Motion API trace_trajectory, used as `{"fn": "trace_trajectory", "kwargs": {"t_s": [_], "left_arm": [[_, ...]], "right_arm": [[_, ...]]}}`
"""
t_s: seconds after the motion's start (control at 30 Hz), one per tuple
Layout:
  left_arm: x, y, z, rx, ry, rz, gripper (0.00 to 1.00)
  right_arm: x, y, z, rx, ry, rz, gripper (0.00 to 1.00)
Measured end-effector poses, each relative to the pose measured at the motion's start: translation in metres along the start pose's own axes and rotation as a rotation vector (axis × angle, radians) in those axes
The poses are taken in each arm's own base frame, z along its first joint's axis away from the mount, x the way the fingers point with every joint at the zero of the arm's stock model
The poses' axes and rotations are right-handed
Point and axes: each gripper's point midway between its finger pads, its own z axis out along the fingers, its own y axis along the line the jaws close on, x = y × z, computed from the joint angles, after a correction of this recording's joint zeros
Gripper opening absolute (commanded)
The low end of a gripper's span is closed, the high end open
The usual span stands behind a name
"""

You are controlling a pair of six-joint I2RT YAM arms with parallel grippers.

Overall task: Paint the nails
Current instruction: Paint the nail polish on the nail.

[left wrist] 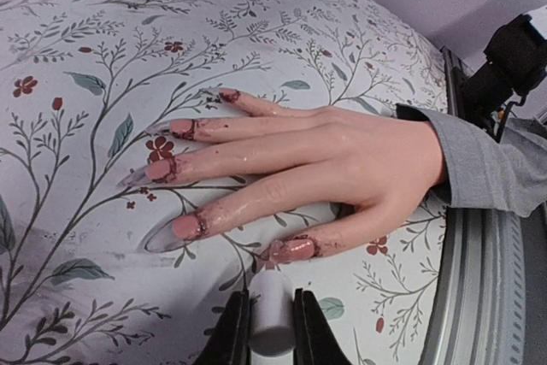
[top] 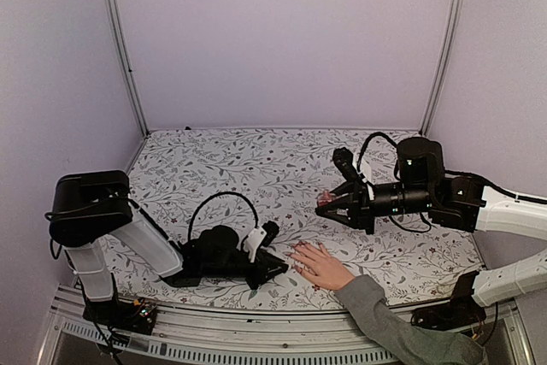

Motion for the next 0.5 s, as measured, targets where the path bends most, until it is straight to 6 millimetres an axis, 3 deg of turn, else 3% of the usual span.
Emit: {"fn": "trace_trajectory", "kwargs": {"t_s": [0.5], "left_arm": [[-0.023,-0.010,-0.014,0.019,-0.065,0.022,0.00]], "right_arm": [[0.000,0.000,0.000,0.000,0.000,0.000,0.00]]}}
